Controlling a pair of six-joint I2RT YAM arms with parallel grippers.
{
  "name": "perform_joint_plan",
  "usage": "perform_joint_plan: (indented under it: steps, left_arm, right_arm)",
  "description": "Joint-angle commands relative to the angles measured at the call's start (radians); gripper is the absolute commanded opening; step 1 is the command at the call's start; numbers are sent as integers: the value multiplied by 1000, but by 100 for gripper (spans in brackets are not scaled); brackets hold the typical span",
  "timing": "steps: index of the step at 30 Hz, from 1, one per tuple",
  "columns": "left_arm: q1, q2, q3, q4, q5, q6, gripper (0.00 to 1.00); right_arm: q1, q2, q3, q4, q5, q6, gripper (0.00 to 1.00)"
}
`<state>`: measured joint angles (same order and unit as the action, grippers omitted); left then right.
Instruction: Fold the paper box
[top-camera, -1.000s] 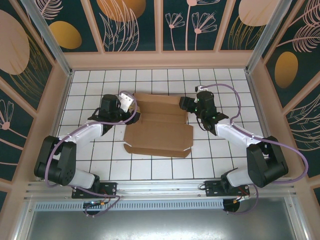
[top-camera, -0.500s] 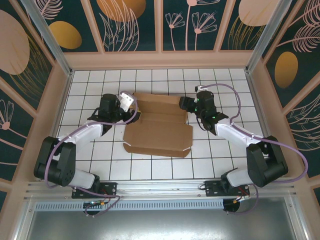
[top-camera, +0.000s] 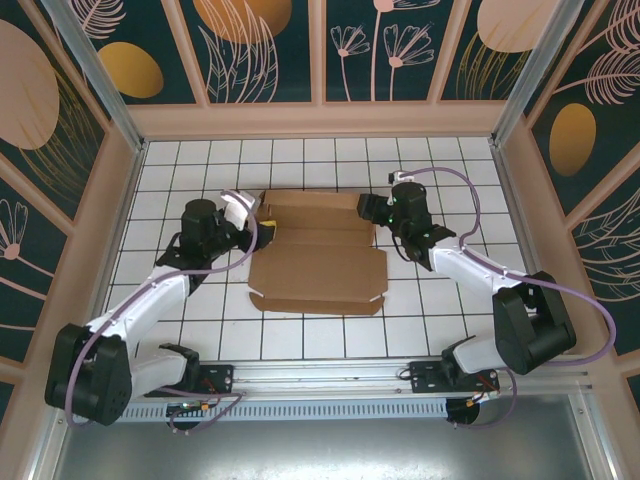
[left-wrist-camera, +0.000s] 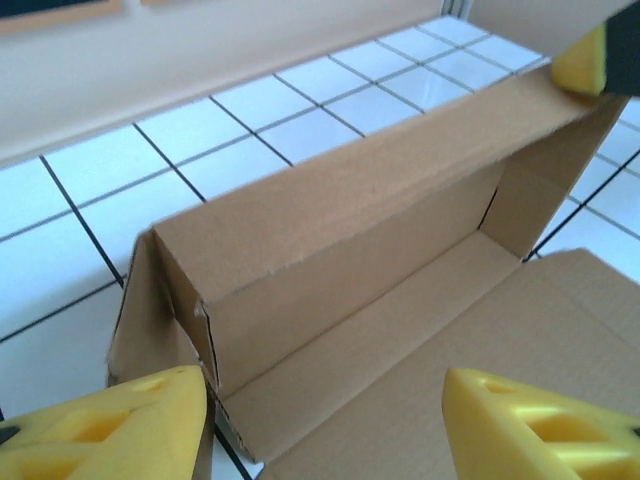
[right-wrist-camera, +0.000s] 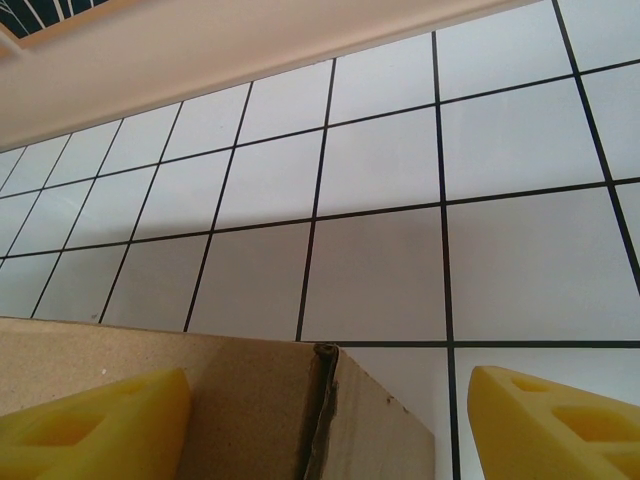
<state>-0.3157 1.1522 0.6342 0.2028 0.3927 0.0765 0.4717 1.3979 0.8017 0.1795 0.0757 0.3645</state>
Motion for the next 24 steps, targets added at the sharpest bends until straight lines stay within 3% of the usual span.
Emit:
perform_joint_plan:
  steps: [1, 5, 8, 12, 15, 20, 24]
  left_arm:
    - [-4, -117, -39, 73, -23, -59, 64]
    - [-3, -248, -82, 138, -245, -88, 64]
    - [4, -264, -84, 123, -481, -85, 51]
    - [51, -159, -46, 32, -579, -101, 40]
    - [69, -42, -8, -44, -541, -105, 38]
    - [69, 131, 47, -149, -361, -81, 37]
    - [67, 180, 64, -155, -232, -82, 40]
  right_arm:
    - [19, 33, -10, -96, 21, -36, 74]
    - [22, 33, -13, -97, 24, -38, 74]
    - [25, 30, -14, -97, 26, -40, 74]
    - [25, 30, -9, -101, 28, -41, 74]
    - [25, 29, -8, -102, 29, -42, 74]
    - [25, 23, -7, -107, 33, -44, 74]
    - [25, 24, -1, -109, 32, -45, 74]
